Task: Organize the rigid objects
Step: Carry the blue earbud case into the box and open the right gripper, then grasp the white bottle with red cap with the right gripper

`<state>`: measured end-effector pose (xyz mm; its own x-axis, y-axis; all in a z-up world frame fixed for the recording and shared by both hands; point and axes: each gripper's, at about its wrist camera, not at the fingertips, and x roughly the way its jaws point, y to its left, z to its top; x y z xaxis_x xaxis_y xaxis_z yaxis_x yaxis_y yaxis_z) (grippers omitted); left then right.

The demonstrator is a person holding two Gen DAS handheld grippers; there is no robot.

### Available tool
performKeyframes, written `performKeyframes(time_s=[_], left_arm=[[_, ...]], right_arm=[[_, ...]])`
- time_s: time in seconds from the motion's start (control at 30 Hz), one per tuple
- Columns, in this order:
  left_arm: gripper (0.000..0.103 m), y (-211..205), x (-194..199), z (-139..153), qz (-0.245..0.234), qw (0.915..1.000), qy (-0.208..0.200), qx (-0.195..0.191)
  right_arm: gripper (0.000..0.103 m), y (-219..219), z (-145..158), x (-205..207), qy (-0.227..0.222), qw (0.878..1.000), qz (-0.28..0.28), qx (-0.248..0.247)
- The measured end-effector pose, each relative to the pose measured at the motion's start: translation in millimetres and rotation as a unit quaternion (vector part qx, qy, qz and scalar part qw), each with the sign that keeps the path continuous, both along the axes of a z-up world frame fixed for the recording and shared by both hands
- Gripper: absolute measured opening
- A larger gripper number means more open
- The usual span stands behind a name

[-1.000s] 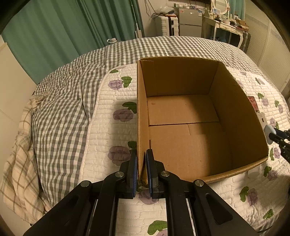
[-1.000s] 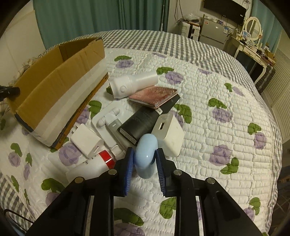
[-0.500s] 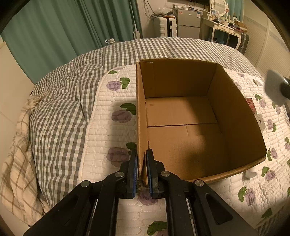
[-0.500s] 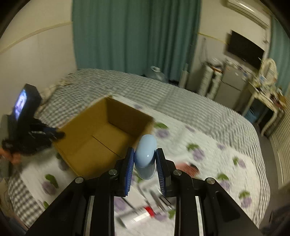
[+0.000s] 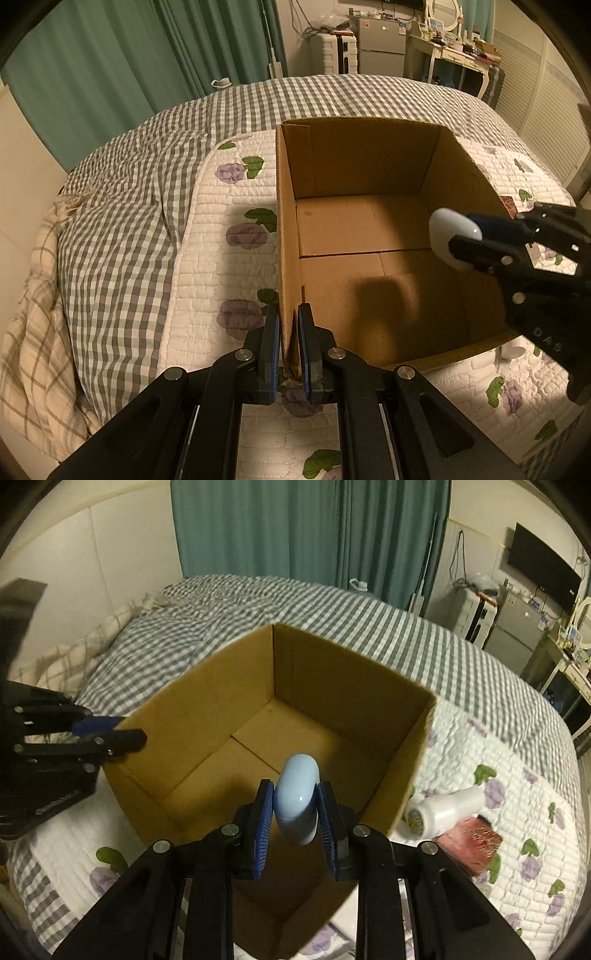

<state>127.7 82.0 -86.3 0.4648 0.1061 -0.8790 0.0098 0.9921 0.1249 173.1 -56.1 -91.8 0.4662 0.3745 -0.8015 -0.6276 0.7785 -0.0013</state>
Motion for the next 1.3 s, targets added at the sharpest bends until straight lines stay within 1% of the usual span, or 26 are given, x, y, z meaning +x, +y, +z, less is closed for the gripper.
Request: performKeyframes(time_s=[0.2,0.23,0.3,0.33,0.4,0.53,0.63,0.7,0.8,1.0,1.17,1.23,1.3], left_arm=[[0.01,-0.2,0.3,-0.5,0.0,1.0,0.001,0.003],[0.01,-0.5,0.3,-0.4,-0.001,1.0,0.001,0.004],[0.009,-0.5,0.7,-0.2,-0.002,1.0,0.0,0.006],[0.009,-0.1,0.9,-0.1,-0.002,1.0,0.0,0.005],[0.01,-0.1,0.8,0.6,-0.003,1.0,0.0,0.002],[0.01,-0.1,0.2,1.1,-0.005,1.0,-0.002,0.002],[0.01,-1.3,-1.1,1.6,-0.007,1.0,-0.004,0.003],[0.01,-1.3,-1.0,1.5,-0.007,1.0,-0.004,0.003],[0.01,-1.2,-1.1,1.5,-0.007,1.0,-0.004,0.005],[0.01,-2.4,-1.8,2.4,-0.008,0.9999,-0.005,0.005],[0.01,-2.3,-1.7,2.6,-0.008,0.9999,-0.006,0.007],[0.01,-2.6,-1.7,2.8,-0.008,0.9999,-0.006,0.007],[0.01,-2.8,-1.6,2.7,-0.009,0.9999,-0.005,0.007]], right_arm=[[0.024,-5.4,-4.2,-0.8,0.006,1.0,-0.005,-0.005],[0.028,-7.0,-0.6,-2.5,0.001,1.0,-0.009,-0.005],[0.066,-11.2,8.1,-3.4,-0.006,1.0,-0.018,-0.001],[0.068,-17.3,17.0,-5.5,-0.012,1.0,-0.028,0.008],[0.068,-27.9,32.3,-10.1,-0.022,0.999,-0.036,0.018],[0.071,-50.3,56.6,-22.1,-0.044,0.997,-0.065,0.004],[0.072,-77.7,62.9,-33.7,-0.05,0.993,-0.104,-0.011],[0.072,-93.8,56.8,-38.4,-0.044,0.991,-0.128,-0.021],[0.072,-119.5,29.7,-42.8,-0.01,0.985,-0.17,-0.037],[0.072,-149.6,-32.3,-41.3,0.057,0.973,-0.222,-0.021],[0.072,-147.8,-63.5,-39.5,0.094,0.969,-0.226,-0.034],[0.072,-146.8,-73.1,-37.8,0.105,0.967,-0.229,-0.042],[0.072,-148.5,-79.9,-37.7,0.116,0.965,-0.232,-0.04]])
